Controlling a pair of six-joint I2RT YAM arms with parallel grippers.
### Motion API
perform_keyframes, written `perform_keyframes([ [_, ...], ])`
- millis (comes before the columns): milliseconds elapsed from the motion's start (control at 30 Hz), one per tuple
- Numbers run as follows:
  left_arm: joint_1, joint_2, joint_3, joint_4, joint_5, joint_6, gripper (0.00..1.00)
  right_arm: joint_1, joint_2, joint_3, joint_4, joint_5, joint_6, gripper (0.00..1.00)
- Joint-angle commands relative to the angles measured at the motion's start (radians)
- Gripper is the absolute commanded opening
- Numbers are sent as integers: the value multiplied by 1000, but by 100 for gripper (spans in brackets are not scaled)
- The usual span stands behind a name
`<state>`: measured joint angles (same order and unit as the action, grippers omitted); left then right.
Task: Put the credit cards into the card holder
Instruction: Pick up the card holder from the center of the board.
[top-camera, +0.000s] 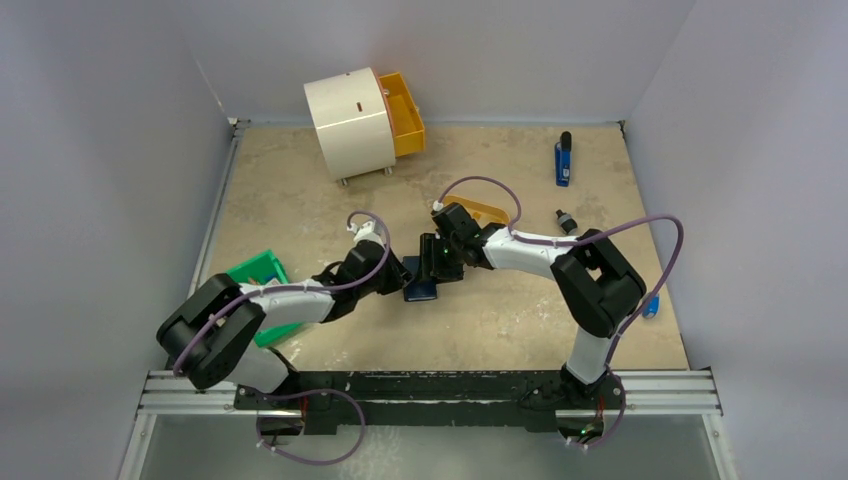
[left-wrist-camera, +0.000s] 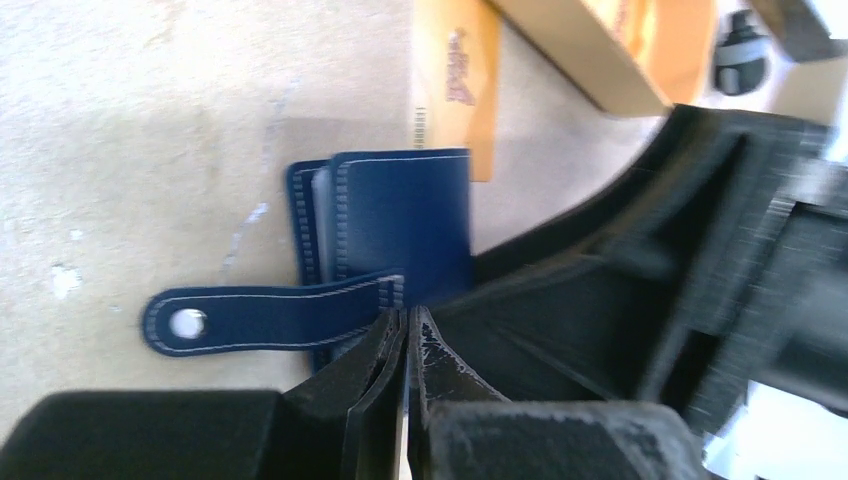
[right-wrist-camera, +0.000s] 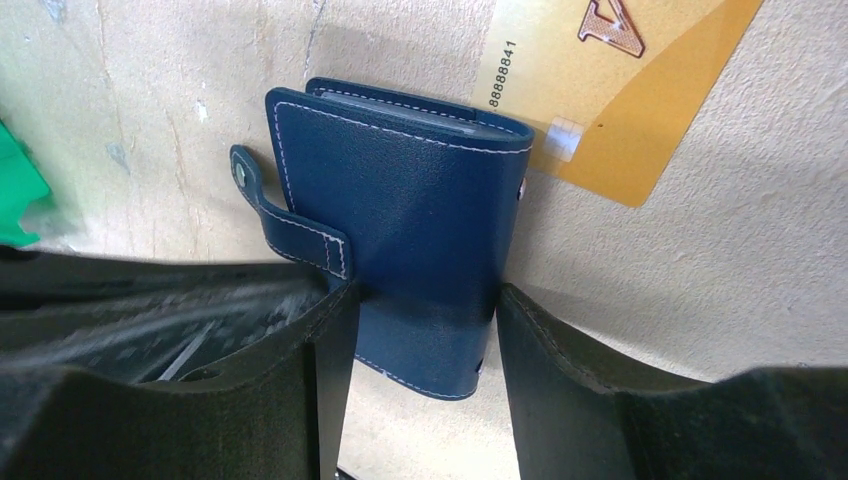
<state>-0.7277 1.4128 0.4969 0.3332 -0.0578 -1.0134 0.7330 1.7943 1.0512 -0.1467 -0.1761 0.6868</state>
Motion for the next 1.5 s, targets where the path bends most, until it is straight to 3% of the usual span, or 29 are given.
perform_keyframes([
  [0,-1,53,21,3,-51,-18,3,6,21,13,-32,17,-21,56],
  [267,-1,81,-20,-16,-123,-50,2,6,-55,-49,18,-66,51,58],
  [1033,-1,96,-60,-9,-137,-66,1,-56,-68,-303,493,-255,327,56],
  [1467,-1,100,-87,14,-133,-80,1,-57,-40,-346,666,-256,370,42],
])
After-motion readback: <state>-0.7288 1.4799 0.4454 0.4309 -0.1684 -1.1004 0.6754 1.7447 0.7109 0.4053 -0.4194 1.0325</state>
